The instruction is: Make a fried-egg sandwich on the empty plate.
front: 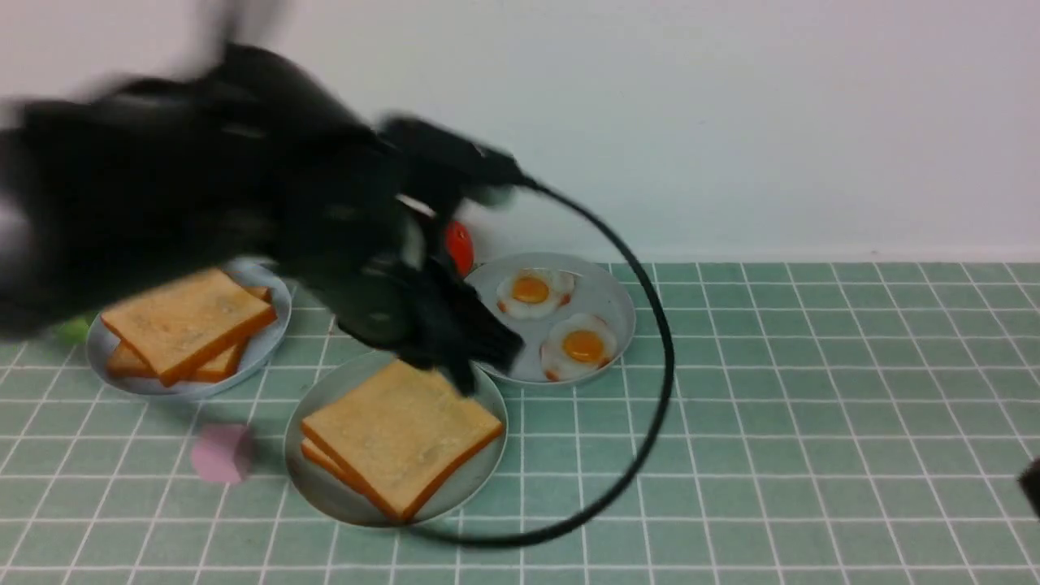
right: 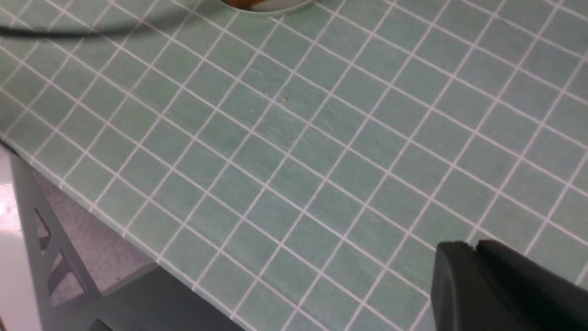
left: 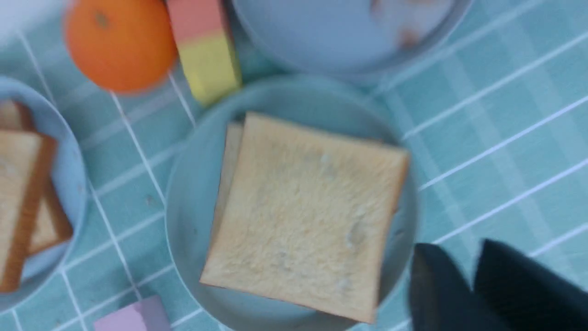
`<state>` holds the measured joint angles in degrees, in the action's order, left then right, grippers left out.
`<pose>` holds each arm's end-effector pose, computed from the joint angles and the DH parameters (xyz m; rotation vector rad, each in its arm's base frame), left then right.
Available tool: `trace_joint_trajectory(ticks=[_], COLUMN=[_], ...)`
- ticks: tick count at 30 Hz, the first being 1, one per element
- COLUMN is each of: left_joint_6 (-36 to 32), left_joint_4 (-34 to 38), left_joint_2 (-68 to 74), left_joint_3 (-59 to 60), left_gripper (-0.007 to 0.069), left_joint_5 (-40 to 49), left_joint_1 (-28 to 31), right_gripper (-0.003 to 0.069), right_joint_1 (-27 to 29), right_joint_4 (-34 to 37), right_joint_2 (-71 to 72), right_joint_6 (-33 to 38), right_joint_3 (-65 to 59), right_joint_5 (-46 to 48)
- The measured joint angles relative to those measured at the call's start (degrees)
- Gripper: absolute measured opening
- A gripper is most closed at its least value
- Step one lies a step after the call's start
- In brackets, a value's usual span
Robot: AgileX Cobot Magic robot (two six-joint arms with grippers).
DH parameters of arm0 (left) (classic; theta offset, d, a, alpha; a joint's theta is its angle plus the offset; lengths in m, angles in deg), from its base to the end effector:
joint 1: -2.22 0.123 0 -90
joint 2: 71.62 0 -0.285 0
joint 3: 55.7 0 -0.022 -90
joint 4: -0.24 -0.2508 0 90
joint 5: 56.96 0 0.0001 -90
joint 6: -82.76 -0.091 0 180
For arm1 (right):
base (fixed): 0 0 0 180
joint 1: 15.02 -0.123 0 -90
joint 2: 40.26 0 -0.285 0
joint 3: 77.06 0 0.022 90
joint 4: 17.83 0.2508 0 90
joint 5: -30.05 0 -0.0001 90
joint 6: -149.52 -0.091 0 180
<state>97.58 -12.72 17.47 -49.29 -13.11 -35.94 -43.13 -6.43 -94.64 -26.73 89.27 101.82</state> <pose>0.2498 -0.1783 0.3383 0.6117 2.3331 -0.1629 0.0946 0.0699 0.4008 -0.6846 2.3675 0.4461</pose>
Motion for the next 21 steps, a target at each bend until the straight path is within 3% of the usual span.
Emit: trace_joint_trajectory(ticks=[3, 12, 21], left_joint_6=[0.1, 0.3, 0.3], left_joint_4=[3.1, 11.7, 13.6], left_joint_2=[-13.9, -53.7, -75.5], left_joint_3=[10.1, 46.9, 61.4], left_gripper=[-0.0013, -0.0013, -0.0013], left_joint_5=[-7.7, -36.0, -43.9], left_joint_1=[0.0, 0.0, 0.0], right_gripper=[0.0068, -0.0006, -0.0003], right_joint_1=[0.0, 0.0, 0.0], right_joint_4=[-2.1, -12.3, -15.2], right_joint_2=[4.5, 23.2, 32.9], right_joint_6=[-2.4, -12.2, -22.4], right_joint_3=[0.0, -10.1, -25.2], right_joint_5=[0.2, -2.9, -18.3])
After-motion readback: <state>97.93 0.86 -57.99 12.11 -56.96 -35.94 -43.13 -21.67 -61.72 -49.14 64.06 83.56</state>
